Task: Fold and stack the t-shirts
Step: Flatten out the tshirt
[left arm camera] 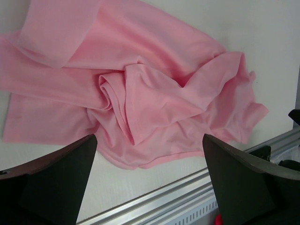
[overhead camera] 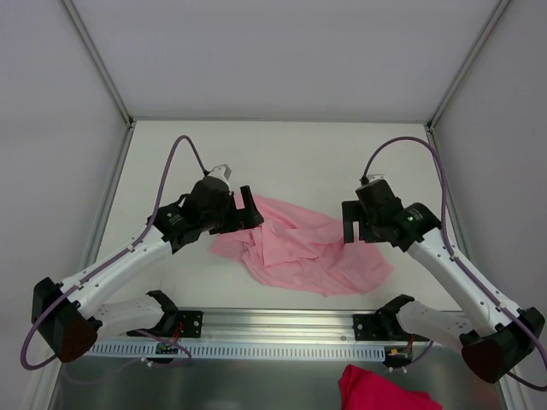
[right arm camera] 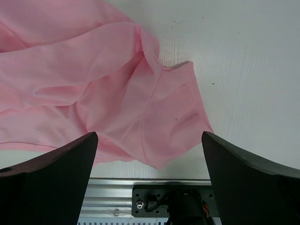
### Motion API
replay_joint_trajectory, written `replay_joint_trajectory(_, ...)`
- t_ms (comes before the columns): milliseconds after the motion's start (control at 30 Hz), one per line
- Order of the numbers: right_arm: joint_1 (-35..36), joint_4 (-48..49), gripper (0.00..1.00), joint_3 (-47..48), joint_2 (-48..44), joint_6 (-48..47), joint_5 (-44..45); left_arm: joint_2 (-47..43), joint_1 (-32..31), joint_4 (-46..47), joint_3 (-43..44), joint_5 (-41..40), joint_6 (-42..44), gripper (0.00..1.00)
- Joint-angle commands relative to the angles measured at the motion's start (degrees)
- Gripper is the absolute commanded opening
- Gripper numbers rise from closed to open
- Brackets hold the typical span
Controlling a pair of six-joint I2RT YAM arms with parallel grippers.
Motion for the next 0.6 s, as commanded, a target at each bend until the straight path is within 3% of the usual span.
replay_joint_trajectory(0,0.12,-0.39,1.00,-1.39,-1.80,1.49,1.47,4.27,0.48,6.47,-0.45,8.25,0.49,0.99)
replay_joint_trajectory(200,0.12,1.11,1.00,-3.15,-2.68,3.08,-0.38,10.35,0.39,12.98,-4.85,12.14,-1.18,0.99)
replay_joint_trajectory(400,-0.49,-1.35,1.00,-2.54,-4.88,3.43,4.45,13.07,0.48,16.23,-7.31,14.60,-2.58,0.99)
replay_joint_trajectory(567,-6.63,-4.78,1.00,0.01,-4.10,3.52,5.26,16.06,0.39,20.45,-9.86,18.10,-3.64,0.99)
